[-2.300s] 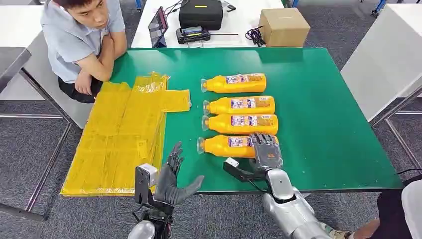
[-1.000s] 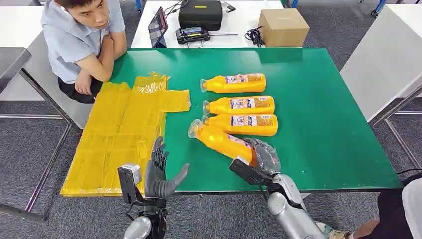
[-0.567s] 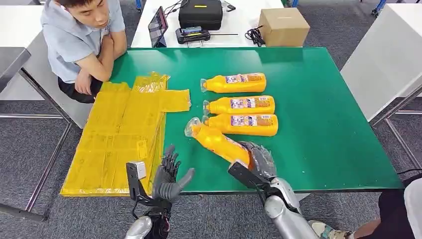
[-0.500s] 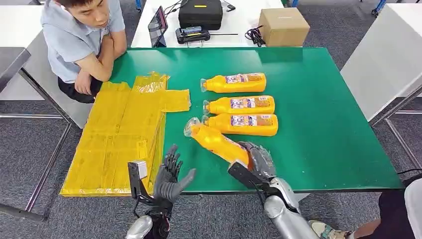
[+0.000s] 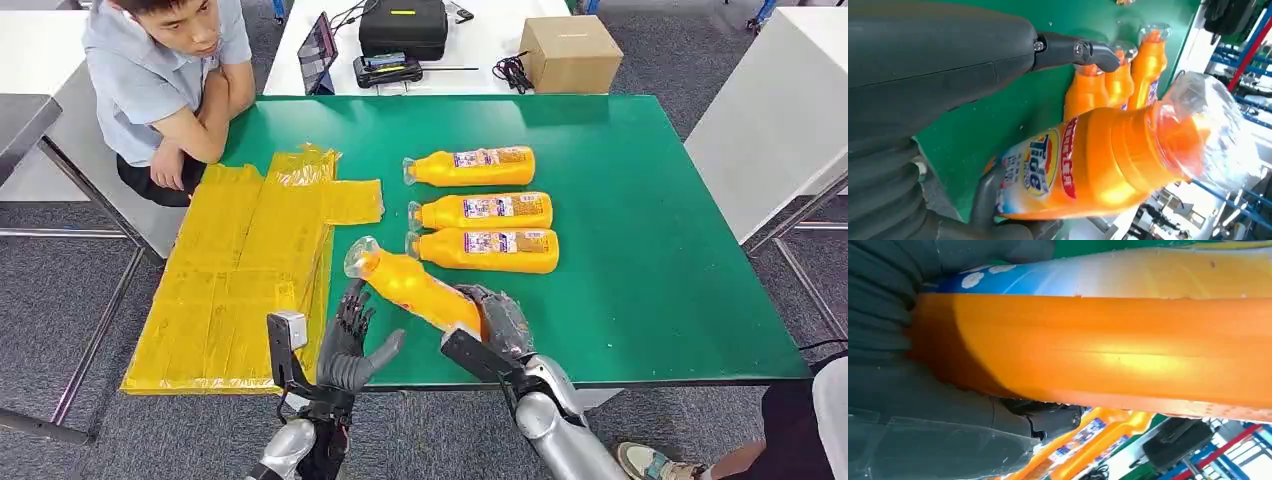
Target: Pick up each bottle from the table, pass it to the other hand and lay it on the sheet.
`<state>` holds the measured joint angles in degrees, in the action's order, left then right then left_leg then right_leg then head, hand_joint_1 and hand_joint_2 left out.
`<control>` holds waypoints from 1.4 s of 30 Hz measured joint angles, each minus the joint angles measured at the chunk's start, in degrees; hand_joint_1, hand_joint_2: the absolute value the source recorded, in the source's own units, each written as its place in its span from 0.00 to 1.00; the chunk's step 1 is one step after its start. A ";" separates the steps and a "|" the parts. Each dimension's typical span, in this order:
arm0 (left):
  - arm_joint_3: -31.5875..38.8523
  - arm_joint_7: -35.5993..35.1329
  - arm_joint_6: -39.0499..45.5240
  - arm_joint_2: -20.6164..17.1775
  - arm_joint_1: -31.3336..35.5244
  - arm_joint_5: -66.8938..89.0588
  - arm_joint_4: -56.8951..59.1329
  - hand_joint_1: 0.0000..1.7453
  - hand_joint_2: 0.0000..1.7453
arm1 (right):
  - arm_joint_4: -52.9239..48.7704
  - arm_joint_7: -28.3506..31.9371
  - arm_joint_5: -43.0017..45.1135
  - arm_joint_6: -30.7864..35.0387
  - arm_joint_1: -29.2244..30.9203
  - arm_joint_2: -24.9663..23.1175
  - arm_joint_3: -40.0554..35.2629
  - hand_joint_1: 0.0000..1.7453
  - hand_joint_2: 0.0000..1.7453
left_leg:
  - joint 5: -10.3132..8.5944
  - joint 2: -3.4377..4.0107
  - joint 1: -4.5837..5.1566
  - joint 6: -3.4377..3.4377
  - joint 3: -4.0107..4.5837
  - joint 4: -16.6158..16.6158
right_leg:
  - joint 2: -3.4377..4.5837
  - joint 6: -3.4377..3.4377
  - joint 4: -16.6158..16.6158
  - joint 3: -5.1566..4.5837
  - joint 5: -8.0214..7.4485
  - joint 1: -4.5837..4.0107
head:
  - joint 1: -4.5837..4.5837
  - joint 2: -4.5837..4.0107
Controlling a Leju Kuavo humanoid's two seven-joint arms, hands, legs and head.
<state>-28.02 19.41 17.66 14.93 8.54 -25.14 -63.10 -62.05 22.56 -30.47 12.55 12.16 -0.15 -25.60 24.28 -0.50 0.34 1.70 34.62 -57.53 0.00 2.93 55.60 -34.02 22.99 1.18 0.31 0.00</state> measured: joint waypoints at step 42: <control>-1.03 -1.66 1.07 2.03 3.43 -2.23 3.49 0.00 1.00 | 3.93 -1.64 -4.04 5.22 2.91 -1.99 -6.14 0.75 1.00 | 0.00 -0.01 0.00 0.00 0.07 -0.01 | 0.00 0.00 0.00 -0.07 0.00 0.00 | -0.02 0.00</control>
<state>-29.05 17.75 18.73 16.96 11.97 -27.37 -59.60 -58.12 20.92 -34.51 17.77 15.07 -2.14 -31.74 24.28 -0.51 0.34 1.70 34.69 -57.54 -0.01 2.93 55.60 -34.08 22.99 1.18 0.28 0.00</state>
